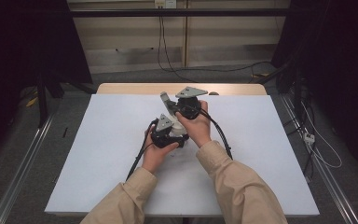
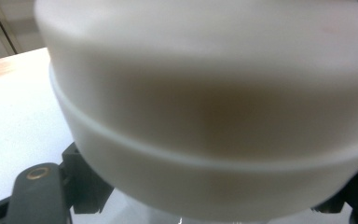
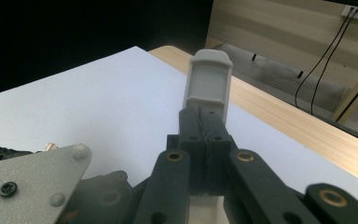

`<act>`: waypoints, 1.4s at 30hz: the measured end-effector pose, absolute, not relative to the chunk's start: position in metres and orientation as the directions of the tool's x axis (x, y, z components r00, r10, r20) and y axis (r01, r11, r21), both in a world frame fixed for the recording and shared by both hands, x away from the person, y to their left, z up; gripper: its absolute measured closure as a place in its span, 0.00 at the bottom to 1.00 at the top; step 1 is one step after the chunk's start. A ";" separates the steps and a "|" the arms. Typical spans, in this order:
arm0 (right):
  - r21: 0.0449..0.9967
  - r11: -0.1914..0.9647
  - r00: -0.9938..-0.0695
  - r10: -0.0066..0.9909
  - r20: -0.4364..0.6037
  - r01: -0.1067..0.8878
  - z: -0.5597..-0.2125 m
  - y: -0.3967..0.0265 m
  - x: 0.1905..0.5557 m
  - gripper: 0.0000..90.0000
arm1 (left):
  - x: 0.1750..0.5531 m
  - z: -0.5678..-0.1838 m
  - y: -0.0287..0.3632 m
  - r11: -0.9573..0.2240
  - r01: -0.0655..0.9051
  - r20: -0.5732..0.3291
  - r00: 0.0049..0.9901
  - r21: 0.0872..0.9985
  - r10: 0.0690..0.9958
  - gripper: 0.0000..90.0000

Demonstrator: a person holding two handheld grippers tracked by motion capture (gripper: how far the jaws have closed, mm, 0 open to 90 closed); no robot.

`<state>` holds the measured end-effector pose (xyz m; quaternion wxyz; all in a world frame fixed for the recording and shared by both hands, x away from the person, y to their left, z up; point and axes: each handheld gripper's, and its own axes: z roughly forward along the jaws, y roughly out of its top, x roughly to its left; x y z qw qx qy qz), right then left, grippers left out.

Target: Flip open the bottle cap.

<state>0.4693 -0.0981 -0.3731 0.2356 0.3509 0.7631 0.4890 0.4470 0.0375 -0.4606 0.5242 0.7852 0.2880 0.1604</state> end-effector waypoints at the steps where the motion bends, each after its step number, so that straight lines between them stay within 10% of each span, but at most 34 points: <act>1: 0.911 0.277 -0.643 0.766 -0.018 0.305 -0.373 -0.098 0.469 0.99 | 0.447 -0.461 0.037 -0.282 0.284 -0.053 0.784 0.916 0.619 0.21; 42: 0.897 0.294 -0.643 0.766 -0.015 0.329 -0.379 -0.095 0.472 0.98 | 0.447 -0.460 0.038 -0.290 0.275 -0.043 0.789 0.917 0.612 0.21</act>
